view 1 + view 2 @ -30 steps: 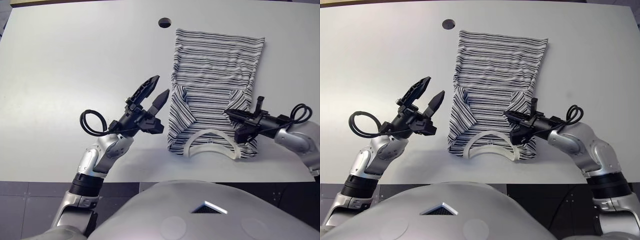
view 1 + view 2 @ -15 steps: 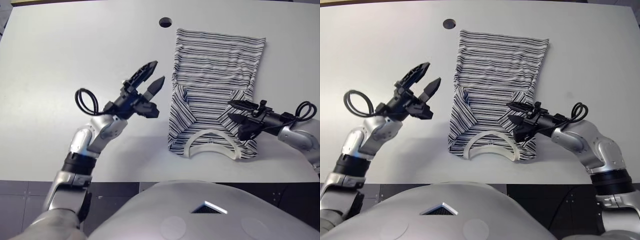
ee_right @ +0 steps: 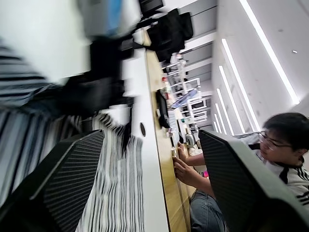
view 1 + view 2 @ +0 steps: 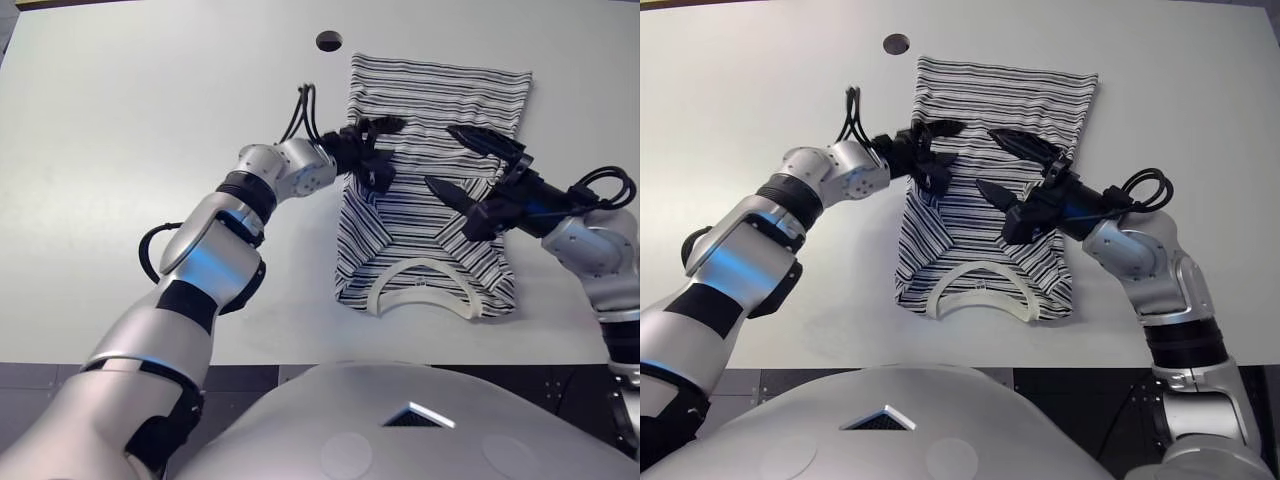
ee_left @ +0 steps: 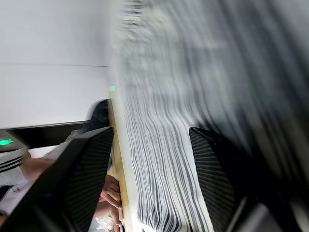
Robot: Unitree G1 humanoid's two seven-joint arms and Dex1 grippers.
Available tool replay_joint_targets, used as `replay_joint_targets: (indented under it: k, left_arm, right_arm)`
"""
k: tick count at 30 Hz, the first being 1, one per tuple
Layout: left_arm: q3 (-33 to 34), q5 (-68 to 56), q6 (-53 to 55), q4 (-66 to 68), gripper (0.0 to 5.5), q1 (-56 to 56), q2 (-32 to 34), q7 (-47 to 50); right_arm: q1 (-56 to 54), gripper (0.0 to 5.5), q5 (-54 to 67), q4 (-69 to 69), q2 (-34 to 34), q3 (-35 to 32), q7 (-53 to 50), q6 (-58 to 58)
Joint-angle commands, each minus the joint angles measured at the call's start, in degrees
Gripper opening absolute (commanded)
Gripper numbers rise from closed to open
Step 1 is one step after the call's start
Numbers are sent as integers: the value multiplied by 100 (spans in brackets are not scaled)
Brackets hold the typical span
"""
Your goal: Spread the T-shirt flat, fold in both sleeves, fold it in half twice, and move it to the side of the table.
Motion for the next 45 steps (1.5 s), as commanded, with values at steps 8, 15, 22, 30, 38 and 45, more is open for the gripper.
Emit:
replay_joint_targets:
  k: [8, 15, 22, 30, 38, 45]
  left_arm:
    - [-803, 132, -403, 174, 291, 513, 1089, -304]
    - [-736, -102, -776, -543, 291, 762, 1769, 394]
    - [-150, -459, -829, -1267, 291, 678, 2083, 1712]
    - [2130, -3491, -1386, -5756, 291, 3595, 4079, 1098]
    - [3531, -4148, -294, -7124, 368, 8044, 6207, -782]
    - [3363, -4282, -51, -7944, 368, 8604, 6487, -2744]
  right_arm:
    - [-416, 361, -295, 438, 503, -320, -784, 491]
    - [-645, 361, -502, 719, 732, -203, -1033, 581]
    - [-933, 361, -945, 1286, 739, -20, -1558, 104]
    - [698, 361, -292, 905, -729, -826, -1254, -1090]
    - [2334, 365, -542, 158, -2014, -1361, 66, -855]
    - [1816, 365, -793, 161, -2349, -624, 1135, -867]
